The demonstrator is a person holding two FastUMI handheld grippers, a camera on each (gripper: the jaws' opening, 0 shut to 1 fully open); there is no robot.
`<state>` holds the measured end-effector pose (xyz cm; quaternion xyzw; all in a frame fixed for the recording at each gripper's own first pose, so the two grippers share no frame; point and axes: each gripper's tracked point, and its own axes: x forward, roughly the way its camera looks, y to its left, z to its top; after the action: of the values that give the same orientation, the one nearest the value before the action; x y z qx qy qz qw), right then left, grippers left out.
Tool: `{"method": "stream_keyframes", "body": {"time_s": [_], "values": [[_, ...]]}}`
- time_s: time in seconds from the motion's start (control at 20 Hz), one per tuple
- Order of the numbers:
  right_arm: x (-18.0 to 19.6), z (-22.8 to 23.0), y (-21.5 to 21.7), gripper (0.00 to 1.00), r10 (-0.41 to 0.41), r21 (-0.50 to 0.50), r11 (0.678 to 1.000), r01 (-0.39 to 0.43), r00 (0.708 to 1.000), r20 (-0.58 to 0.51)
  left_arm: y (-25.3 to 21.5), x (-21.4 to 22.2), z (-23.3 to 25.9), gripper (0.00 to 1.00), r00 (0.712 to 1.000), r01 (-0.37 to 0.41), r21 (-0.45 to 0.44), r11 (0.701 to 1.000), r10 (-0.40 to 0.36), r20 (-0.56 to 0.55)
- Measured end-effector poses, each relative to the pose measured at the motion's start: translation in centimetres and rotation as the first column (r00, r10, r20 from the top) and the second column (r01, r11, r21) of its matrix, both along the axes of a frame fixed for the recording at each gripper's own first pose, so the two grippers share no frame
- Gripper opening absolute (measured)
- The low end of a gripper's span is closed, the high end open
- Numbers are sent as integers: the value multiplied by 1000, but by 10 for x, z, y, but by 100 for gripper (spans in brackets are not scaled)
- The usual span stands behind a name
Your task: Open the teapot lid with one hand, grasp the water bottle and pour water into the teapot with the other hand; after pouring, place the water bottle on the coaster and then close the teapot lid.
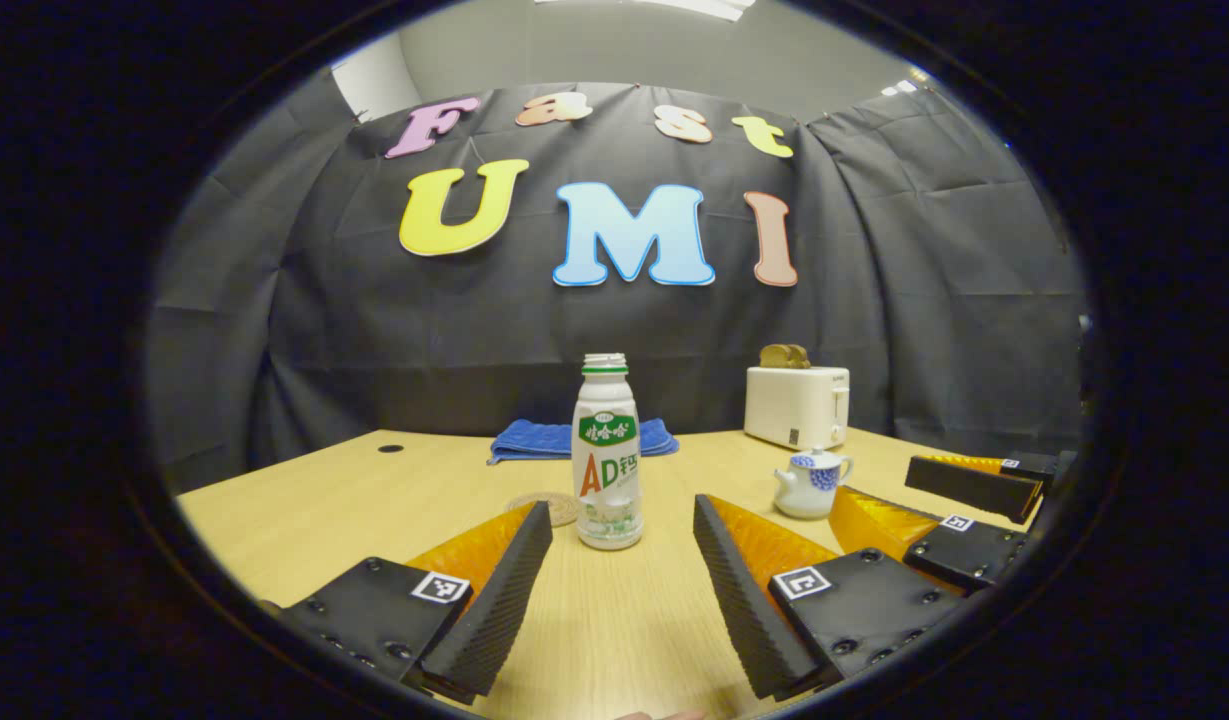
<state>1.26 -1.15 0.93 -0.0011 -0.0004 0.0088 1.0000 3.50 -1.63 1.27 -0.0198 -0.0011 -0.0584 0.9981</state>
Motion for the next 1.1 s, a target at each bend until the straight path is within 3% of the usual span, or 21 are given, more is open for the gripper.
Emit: {"method": "stream_keyframes", "body": {"time_s": [0.15,0.25,0.4,0.55,0.65,0.7,0.75,0.85,1.05,1.1], "values": [[30,13,-25,94,-15,35,999,16,1000,-11,-3,23,31,99,997,23,10,1000,-24,69],[50,13,-30,95,-10,49,999,12,999,-36,-14,45,38,90,993,82,16,997,-83,86],[90,19,-44,94,-30,30,999,31,999,-39,-22,67,48,99,987,131,0,991,-130,98],[126,7,-52,92,-44,17,999,45,995,-91,-12,89,38,99,992,100,-19,995,-99,75],[144,0,-58,88,-62,5,998,63,992,-110,-9,94,32,90,995,86,-6,996,-86,55],[151,-3,-60,81,-66,-1,998,67,990,-126,-5,95,28,90,996,69,13,998,-70,48],[155,-8,-61,71,-68,-5,998,68,988,-140,0,97,24,99,998,51,29,998,-52,42],[160,-15,-64,57,-80,-12,997,80,983,-166,3,99,15,99,999,47,16,999,-48,22],[164,-17,-62,57,-74,-32,997,70,984,-164,1,99,14,99,999,52,3,999,-52,10],[167,-14,-65,38,-90,-39,996,85,983,-159,0,98,12,99,999,53,5,999,-53,10]]}}
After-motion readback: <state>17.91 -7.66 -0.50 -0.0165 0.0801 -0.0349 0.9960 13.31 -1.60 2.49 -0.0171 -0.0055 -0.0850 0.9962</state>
